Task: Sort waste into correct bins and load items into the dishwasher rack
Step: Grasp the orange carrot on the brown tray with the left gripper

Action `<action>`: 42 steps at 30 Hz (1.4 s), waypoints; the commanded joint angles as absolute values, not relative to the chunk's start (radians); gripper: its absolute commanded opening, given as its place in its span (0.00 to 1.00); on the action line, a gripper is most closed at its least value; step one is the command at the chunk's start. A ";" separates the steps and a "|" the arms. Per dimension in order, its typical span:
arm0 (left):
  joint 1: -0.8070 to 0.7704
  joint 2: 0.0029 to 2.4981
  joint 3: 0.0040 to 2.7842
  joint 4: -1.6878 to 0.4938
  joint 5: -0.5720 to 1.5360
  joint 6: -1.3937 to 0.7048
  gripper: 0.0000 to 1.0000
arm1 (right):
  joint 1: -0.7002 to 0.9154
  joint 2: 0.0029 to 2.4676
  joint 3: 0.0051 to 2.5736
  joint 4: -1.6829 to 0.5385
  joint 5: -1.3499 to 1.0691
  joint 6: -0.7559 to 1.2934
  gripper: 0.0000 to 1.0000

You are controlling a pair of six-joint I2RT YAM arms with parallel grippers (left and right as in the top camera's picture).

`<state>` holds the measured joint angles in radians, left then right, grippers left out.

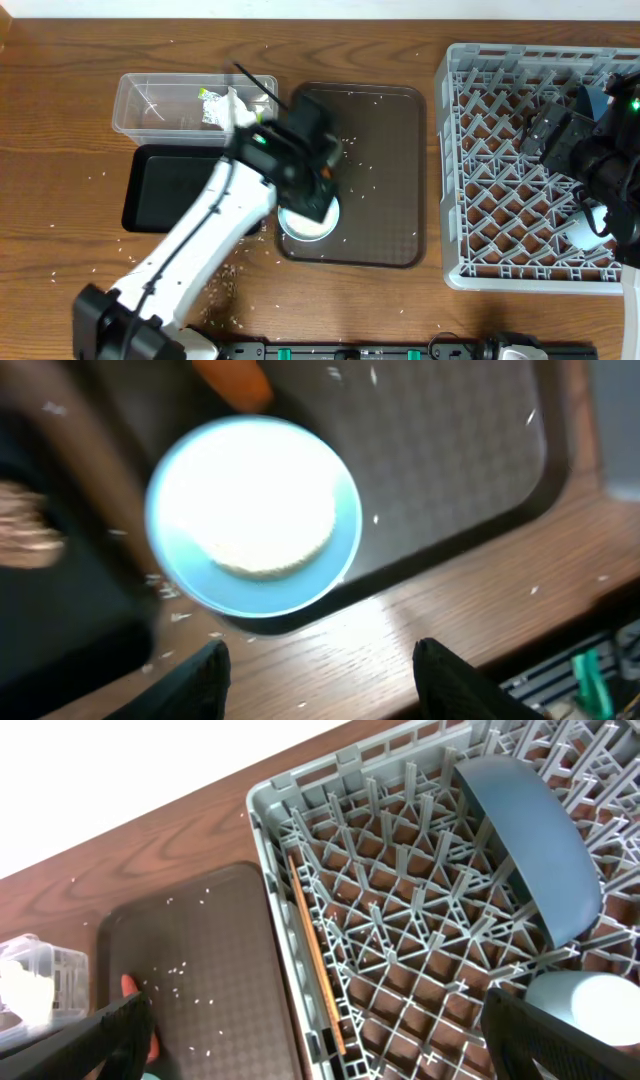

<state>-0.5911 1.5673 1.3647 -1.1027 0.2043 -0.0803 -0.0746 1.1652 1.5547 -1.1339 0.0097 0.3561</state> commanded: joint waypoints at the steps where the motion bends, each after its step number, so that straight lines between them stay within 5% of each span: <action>1: -0.633 1.571 1.286 -1.063 0.163 -0.146 0.60 | -0.081 1.165 1.557 -1.137 0.033 0.370 0.99; 17: -0.641 1.572 1.160 -0.825 0.145 -0.219 0.59 | -0.081 1.165 1.557 -1.145 0.033 0.370 0.99; 32: -0.534 1.825 1.161 -0.293 -0.019 -0.339 0.58 | -0.077 1.205 1.557 -1.183 0.010 0.370 0.99; 42: -0.496 1.925 1.161 -0.258 0.013 -0.365 0.58 | -0.077 1.263 1.557 -1.215 0.010 0.370 0.99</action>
